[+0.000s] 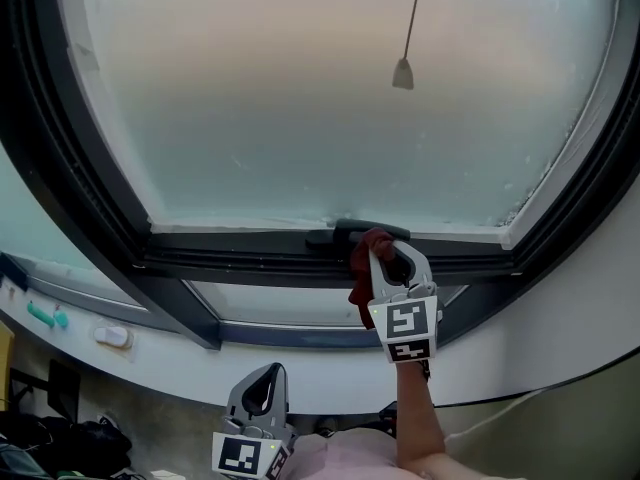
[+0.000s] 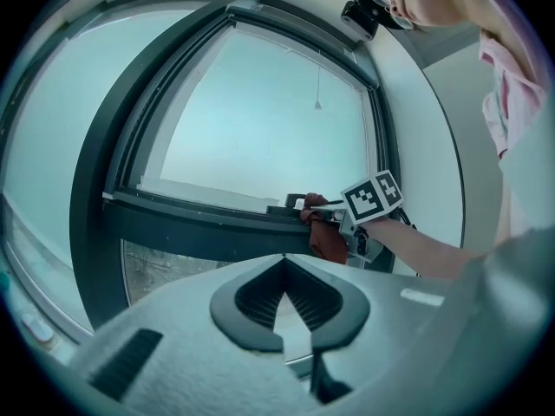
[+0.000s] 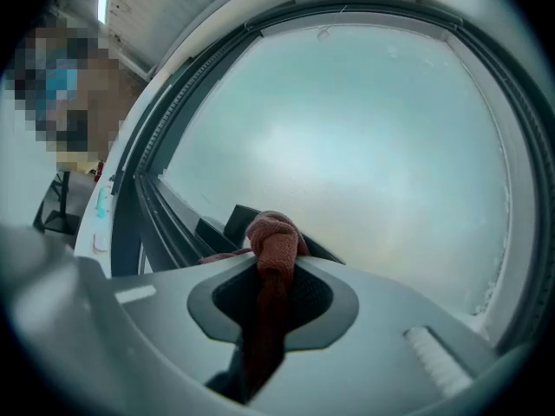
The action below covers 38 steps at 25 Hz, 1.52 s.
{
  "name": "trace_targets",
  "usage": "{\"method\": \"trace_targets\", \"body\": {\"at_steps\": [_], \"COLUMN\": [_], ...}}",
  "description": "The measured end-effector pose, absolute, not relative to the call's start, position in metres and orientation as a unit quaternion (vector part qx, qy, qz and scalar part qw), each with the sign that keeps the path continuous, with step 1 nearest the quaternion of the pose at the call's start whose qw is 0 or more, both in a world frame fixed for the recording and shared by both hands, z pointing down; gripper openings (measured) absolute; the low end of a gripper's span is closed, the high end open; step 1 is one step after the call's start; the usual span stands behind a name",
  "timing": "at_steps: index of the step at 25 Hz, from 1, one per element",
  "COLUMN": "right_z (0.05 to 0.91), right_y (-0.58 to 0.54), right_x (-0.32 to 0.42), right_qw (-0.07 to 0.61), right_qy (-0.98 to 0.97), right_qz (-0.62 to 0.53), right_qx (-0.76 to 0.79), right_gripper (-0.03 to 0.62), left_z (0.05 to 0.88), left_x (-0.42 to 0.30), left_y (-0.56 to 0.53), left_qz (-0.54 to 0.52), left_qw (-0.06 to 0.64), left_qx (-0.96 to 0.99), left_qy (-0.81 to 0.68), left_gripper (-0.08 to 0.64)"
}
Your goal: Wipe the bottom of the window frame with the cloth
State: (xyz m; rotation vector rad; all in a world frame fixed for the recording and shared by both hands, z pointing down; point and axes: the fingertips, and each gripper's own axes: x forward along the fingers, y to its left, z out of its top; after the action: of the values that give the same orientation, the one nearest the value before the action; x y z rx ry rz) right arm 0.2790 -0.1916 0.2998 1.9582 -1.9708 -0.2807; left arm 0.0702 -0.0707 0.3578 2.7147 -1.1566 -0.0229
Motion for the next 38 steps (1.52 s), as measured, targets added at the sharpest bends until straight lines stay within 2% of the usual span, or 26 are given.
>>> {"method": "trace_targets", "body": {"at_steps": [6, 24, 38], "right_z": [0.305, 0.307, 0.311], "right_y": [-0.187, -0.179, -0.157], "right_x": [0.286, 0.306, 0.353], "right_qw": [0.181, 0.178, 0.169], "right_qy": [-0.702, -0.701, -0.659], "right_qz": [-0.081, -0.046, -0.028], "right_qx": [0.684, 0.689, 0.732], "right_gripper": [0.06, 0.058, 0.058], "left_z": [0.355, 0.356, 0.354], "left_x": [0.086, 0.09, 0.095], "left_y": [-0.069, -0.069, -0.063], "left_qz": [0.014, 0.016, 0.02], "left_qw": [0.072, 0.072, 0.066], "left_qx": [0.924, 0.926, 0.934], "left_qy": [-0.374, -0.369, -0.35], "left_gripper": [-0.005, -0.005, -0.005]}}
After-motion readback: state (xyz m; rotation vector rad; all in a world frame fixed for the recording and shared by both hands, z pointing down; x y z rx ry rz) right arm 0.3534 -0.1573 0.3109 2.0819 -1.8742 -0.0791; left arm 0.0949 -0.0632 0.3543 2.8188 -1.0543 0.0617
